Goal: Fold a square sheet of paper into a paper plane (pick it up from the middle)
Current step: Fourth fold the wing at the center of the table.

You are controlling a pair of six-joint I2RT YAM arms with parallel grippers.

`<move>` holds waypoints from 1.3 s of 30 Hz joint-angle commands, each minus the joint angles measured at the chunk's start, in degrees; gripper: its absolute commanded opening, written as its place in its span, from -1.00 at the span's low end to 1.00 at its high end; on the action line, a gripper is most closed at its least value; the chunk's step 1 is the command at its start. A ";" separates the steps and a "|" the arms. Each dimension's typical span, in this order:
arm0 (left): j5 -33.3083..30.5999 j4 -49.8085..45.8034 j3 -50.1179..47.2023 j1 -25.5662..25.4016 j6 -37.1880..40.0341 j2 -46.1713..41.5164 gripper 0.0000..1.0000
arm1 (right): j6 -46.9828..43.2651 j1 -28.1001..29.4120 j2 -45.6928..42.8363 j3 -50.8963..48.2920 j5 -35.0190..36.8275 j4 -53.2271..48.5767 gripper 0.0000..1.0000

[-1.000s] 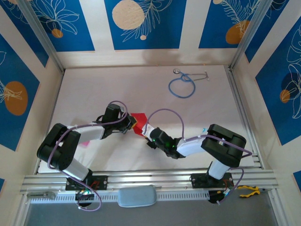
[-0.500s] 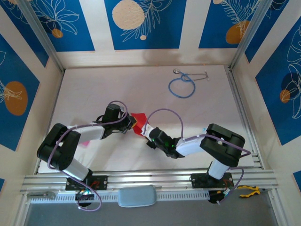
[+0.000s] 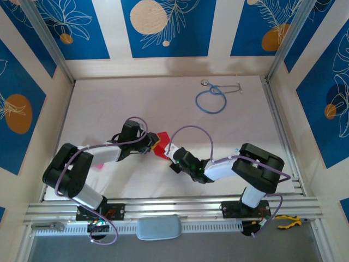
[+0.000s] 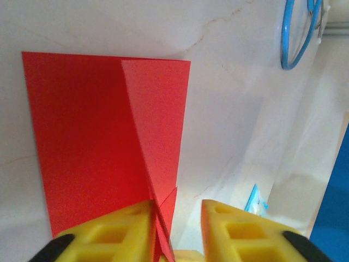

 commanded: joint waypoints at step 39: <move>4.04 0.37 0.81 0.44 4.64 -1.36 -0.54 | 37.61 -20.44 1.39 2.58 -47.23 -1.05 -0.90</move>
